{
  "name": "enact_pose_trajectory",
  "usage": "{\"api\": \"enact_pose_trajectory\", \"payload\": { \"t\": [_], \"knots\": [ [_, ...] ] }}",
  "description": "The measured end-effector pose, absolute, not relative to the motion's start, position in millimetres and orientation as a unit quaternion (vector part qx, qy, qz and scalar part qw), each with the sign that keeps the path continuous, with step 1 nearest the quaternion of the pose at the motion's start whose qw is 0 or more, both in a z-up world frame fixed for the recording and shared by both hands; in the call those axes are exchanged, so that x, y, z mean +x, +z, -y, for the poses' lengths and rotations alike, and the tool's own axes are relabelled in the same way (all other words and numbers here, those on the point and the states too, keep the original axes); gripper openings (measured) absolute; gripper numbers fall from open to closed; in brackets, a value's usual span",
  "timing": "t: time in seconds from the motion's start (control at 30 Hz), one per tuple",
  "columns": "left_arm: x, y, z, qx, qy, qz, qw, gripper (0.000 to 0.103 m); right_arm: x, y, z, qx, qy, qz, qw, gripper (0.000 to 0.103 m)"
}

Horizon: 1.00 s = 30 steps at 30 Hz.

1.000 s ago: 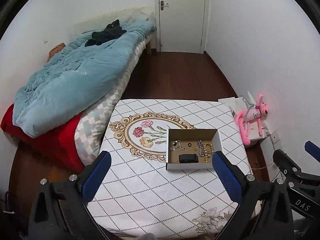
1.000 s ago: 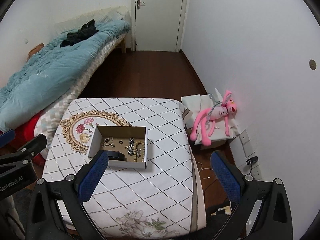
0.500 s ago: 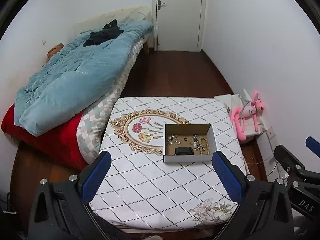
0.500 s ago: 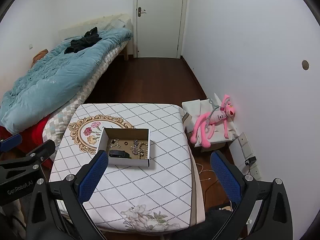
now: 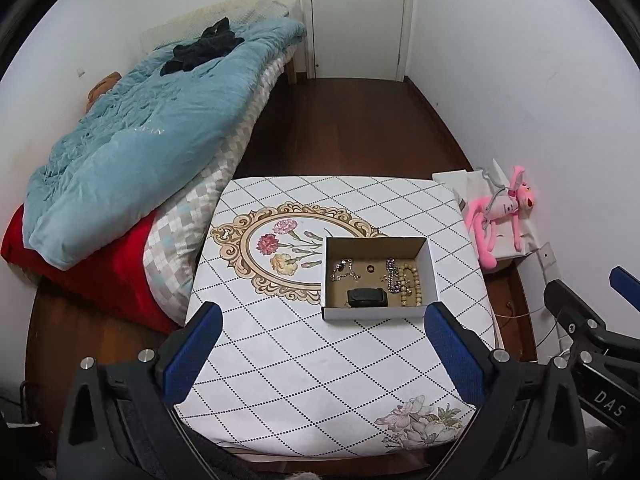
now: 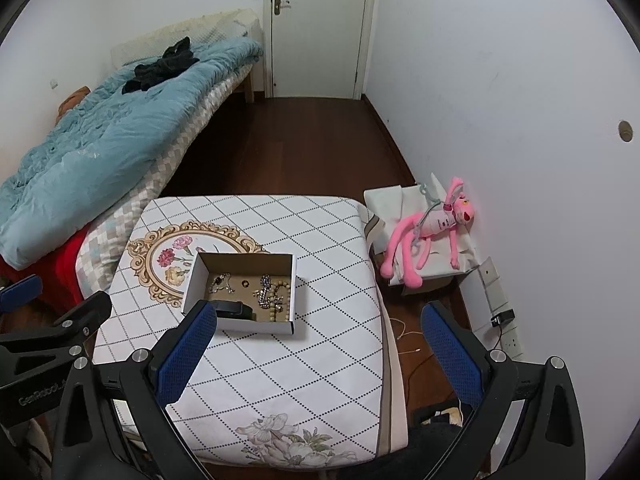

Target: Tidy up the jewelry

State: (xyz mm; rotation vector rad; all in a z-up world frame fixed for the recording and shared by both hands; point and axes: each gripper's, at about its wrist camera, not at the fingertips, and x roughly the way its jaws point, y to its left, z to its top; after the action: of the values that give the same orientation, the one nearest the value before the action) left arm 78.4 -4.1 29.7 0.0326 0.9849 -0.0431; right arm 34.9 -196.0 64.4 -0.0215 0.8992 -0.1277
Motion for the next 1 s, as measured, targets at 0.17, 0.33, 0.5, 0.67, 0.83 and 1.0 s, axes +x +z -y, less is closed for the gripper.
{"api": "enact_pose_trajectory", "payload": {
  "t": [0.17,0.33,0.5,0.67,0.83,1.0],
  "knots": [
    [85.5,20.1,5.9,0.018,-0.018,-0.482,0.876,0.103,48.3,49.6,198.9,-0.011,-0.065,-0.453,0.889,0.103],
    [89.4,13.3,6.2,0.020,-0.018,-0.491,0.871,0.103,54.6,39.2,200.7,-0.012,-0.067,-0.465,0.883,0.103],
    [92.0,11.3,6.9,0.022,-0.018,-0.495,0.869,0.103,56.6,35.2,202.4,-0.013,-0.067,-0.471,0.880,0.103],
    [93.1,10.0,7.1,0.022,-0.017,-0.494,0.869,0.103,57.5,34.9,201.3,-0.017,-0.066,-0.472,0.879,0.103],
    [93.7,9.5,6.8,0.022,-0.016,-0.496,0.868,0.103,58.0,34.9,200.5,-0.017,-0.066,-0.473,0.879,0.103],
    [94.2,8.4,6.4,0.022,-0.016,-0.497,0.867,0.103,58.1,34.8,200.4,-0.016,-0.065,-0.473,0.878,0.103]
  ]
}}
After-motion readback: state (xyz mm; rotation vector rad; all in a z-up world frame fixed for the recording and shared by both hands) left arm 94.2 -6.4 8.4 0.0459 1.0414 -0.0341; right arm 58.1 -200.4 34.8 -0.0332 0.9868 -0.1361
